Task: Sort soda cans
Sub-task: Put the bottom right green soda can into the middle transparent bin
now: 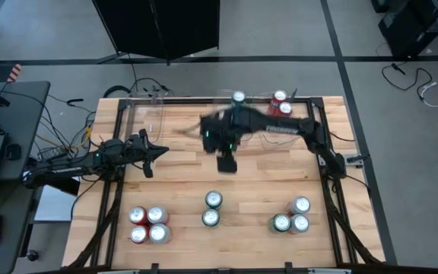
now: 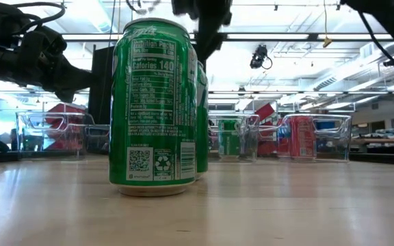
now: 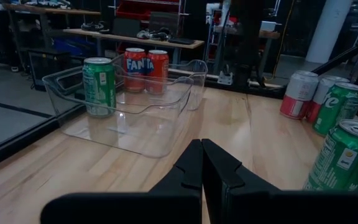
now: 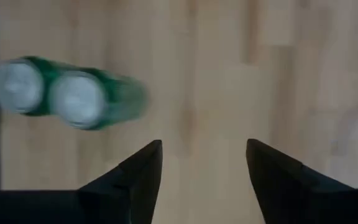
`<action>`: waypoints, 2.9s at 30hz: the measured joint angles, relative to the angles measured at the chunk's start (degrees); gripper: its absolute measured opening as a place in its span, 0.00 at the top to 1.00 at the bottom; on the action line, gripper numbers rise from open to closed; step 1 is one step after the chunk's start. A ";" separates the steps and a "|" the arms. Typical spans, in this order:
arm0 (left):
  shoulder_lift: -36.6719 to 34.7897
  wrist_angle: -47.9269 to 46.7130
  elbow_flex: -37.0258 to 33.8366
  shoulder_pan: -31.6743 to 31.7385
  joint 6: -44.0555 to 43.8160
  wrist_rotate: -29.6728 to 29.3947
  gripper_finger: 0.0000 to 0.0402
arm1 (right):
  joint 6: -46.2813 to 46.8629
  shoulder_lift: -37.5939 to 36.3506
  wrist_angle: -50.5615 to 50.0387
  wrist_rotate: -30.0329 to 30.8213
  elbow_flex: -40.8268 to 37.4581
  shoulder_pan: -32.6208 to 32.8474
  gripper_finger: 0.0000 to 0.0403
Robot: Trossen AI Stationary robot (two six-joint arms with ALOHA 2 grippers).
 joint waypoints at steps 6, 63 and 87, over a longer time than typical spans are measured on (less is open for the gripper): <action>0.00 -0.08 0.00 0.00 0.02 0.74 0.99 | 1.98 0.00 4.76 3.71 -0.08 9.17 0.37; 0.04 -3.96 0.00 0.00 1.14 1.11 0.99 | 40.33 -0.14 -8.05 3.69 -10.33 31.96 0.14; 2.21 -4.00 0.00 0.00 1.04 1.09 0.99 | 49.99 -11.85 -8.20 3.90 -31.79 35.63 0.14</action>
